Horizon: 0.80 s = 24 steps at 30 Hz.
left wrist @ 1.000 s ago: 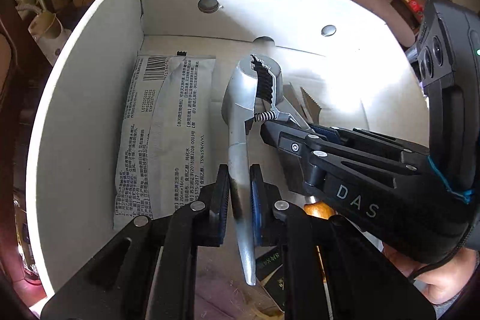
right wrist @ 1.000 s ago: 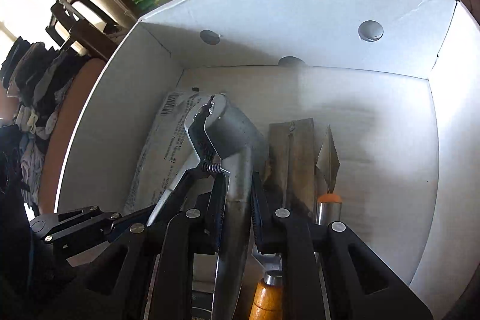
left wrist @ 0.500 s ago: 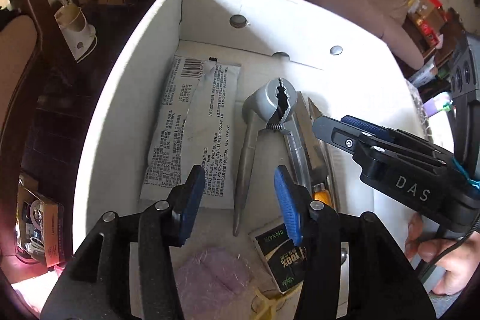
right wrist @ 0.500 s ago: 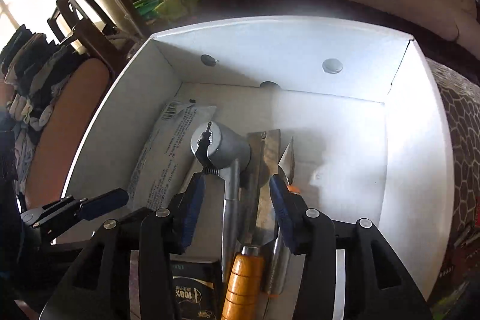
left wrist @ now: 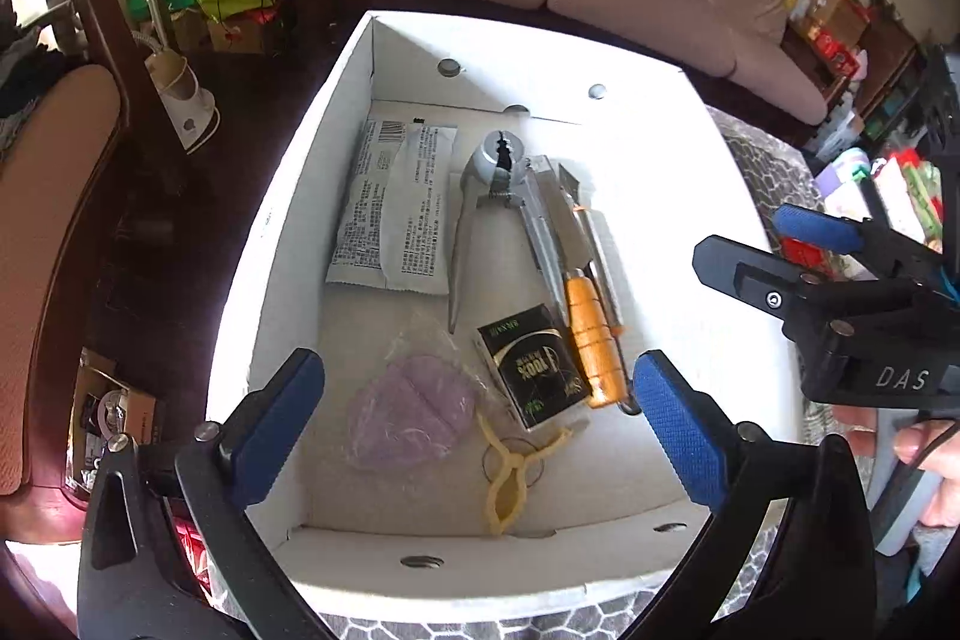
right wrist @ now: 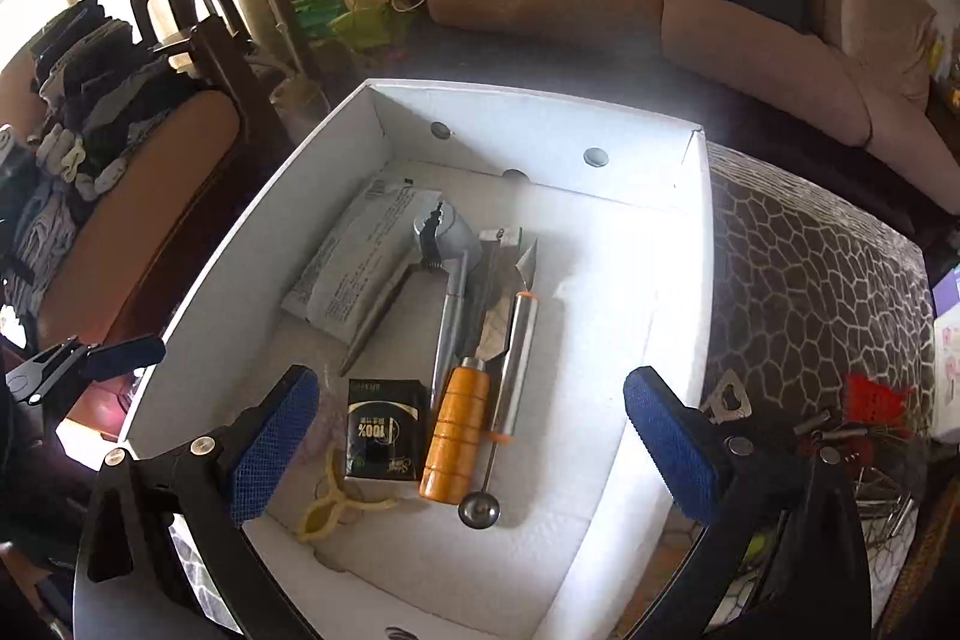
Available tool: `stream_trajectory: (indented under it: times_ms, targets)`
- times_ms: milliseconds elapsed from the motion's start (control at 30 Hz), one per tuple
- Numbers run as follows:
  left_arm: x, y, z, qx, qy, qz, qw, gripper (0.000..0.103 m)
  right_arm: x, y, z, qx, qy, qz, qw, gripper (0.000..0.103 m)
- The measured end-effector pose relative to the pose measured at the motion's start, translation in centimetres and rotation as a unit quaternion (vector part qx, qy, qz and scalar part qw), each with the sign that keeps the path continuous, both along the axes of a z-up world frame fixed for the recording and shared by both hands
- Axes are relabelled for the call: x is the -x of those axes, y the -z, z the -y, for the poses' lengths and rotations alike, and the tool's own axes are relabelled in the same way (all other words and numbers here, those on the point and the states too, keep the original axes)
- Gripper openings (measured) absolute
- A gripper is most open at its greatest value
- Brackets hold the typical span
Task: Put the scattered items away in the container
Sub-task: 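Withdraw both tools from the box back over the table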
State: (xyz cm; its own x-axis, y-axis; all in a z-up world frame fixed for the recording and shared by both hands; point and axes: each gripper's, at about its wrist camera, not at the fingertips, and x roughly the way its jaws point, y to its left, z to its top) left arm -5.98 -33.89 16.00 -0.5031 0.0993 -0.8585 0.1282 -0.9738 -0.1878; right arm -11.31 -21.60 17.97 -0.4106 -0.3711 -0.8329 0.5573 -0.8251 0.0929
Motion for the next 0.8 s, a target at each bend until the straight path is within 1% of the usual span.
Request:
stream_trajectory:
  times_ms: [100, 200, 333, 600, 800]
  targets:
    - [-2.2, -1.8, -1.2, 0.003, 0.002, -0.014, 0.9999, 0.103, -2.0, -1.7, -1.3, -0.006, -0.001, -0.022, 1.000, 0.103]
    - [-4.2, -3.6, -2.5, 0.016, 0.002, -0.032, 0.9993, 0.103, -4.0, -3.1, -2.9, -0.008, -0.001, -0.039, 0.999, 0.103]
    - [-6.7, -5.6, -4.7, 0.024, -0.001, -0.052, 0.9984, 0.103, -6.4, -4.4, -5.3, -0.004, 0.007, -0.050, 0.999, 0.103]
    - [-9.7, -8.4, -10.6, 0.041, 0.006, -0.072, 0.9965, 0.103, -9.5, -5.6, -11.8, -0.006, 0.030, -0.060, 0.998, 0.103]
    - [-10.7, -9.6, -15.6, 0.051, 0.009, -0.097, 0.9939, 0.103, -11.2, -6.0, -18.4, -0.003, 0.064, -0.068, 0.996, 0.103]
